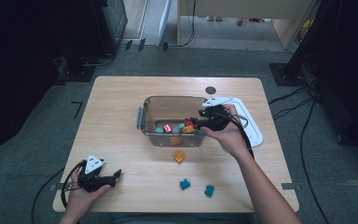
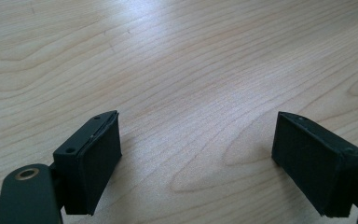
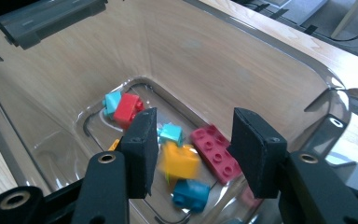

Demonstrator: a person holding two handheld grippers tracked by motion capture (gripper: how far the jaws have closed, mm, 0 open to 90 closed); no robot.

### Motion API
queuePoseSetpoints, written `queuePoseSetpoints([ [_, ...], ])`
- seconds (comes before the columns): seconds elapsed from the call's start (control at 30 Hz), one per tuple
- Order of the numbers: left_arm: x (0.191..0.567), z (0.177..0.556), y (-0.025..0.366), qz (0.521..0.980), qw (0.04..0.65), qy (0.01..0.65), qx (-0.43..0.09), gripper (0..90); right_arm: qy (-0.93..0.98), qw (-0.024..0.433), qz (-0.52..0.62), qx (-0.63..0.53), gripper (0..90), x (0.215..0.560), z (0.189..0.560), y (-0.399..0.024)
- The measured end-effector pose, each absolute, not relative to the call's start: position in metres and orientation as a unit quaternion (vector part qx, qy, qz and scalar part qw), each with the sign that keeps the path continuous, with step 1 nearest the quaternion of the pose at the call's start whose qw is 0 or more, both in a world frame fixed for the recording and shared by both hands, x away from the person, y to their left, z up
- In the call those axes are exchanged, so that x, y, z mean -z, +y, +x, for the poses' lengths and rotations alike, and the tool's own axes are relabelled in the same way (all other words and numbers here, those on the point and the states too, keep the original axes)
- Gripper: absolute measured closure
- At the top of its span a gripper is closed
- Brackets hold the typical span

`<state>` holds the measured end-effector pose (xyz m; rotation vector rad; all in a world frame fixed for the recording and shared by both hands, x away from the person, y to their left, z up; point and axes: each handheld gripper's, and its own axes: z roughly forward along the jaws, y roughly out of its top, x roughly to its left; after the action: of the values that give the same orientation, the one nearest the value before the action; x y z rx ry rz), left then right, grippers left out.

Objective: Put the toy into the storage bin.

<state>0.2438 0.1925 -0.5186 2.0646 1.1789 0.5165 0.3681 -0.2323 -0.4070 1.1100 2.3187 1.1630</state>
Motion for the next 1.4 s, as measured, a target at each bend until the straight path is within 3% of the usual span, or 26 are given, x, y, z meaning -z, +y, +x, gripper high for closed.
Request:
queuePoseSetpoints([
  [0.73,0.519,0.244,0.192,0.796,0.347,0.454,-0.200,15.5,0.806,0.148,0.326,-0.470,55.8,0.389,0.301,-0.224],
  [1.4,0.519,0.244,0.192,0.795,0.348,0.455,-0.199,15.5,0.835,0.105,0.296,-0.452,53.3,0.441,0.276,-0.191],
])
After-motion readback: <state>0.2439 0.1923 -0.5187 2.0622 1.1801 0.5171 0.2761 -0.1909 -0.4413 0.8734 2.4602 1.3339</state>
